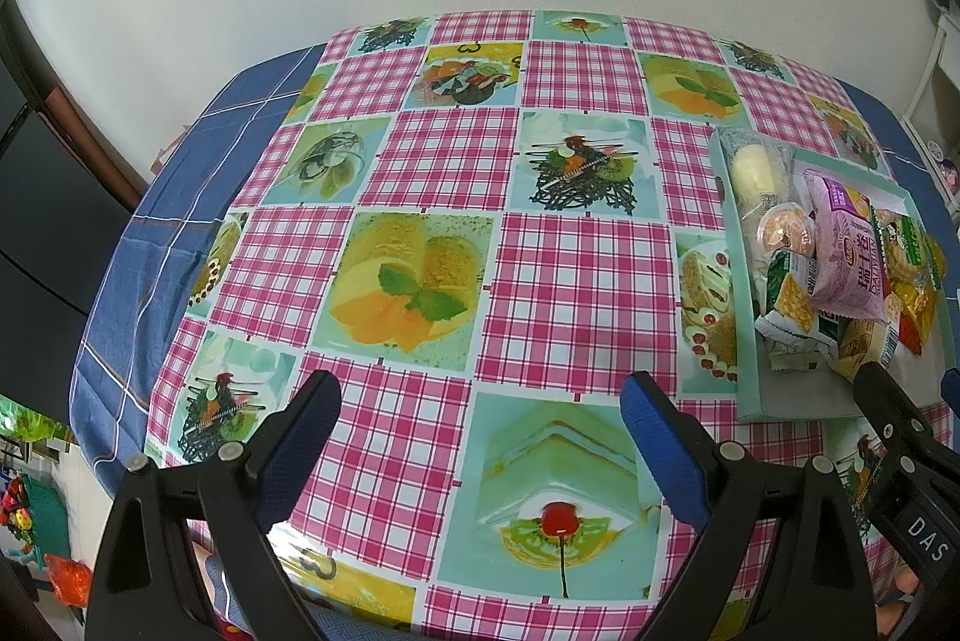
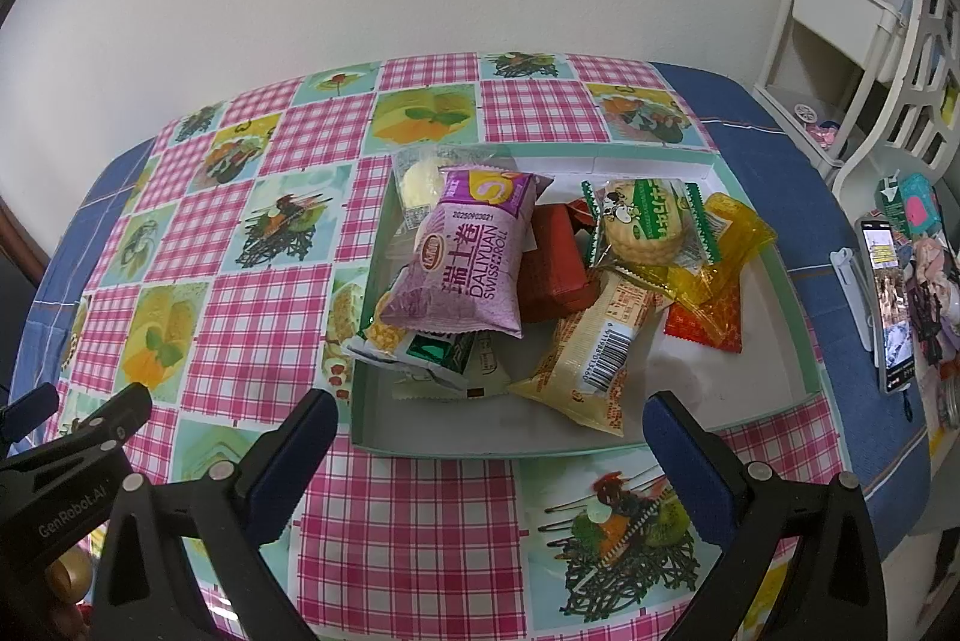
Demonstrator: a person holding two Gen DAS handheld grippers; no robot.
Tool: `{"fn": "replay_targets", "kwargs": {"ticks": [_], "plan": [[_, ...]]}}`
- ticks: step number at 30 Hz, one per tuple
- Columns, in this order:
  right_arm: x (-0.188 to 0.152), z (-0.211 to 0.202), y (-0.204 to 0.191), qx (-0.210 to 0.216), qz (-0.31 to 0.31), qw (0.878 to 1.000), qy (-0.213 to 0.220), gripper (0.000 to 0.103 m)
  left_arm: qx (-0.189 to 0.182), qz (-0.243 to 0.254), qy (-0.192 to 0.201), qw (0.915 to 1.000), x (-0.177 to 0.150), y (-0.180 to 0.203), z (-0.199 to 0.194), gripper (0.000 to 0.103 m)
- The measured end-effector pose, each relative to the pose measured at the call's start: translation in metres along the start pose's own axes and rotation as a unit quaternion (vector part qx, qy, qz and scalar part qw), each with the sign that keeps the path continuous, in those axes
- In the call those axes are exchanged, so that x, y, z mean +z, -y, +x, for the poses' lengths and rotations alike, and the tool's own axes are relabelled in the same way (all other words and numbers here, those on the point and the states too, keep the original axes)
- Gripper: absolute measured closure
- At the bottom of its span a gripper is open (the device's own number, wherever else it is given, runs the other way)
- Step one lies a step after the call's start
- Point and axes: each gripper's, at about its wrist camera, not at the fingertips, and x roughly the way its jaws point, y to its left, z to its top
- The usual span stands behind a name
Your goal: Organize snacks
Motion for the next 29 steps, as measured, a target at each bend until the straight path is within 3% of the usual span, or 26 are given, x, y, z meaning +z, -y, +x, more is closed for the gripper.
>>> {"fn": "replay_targets", "kwargs": {"ticks": [29], "plan": [[0.0003,0.0002,0.0001,0.000,0.001,1.000,-0.001,0.000,0.002,0.002,0.009,1.0000,-0.0002,-0.0020,-0.0036,0.009]]}}
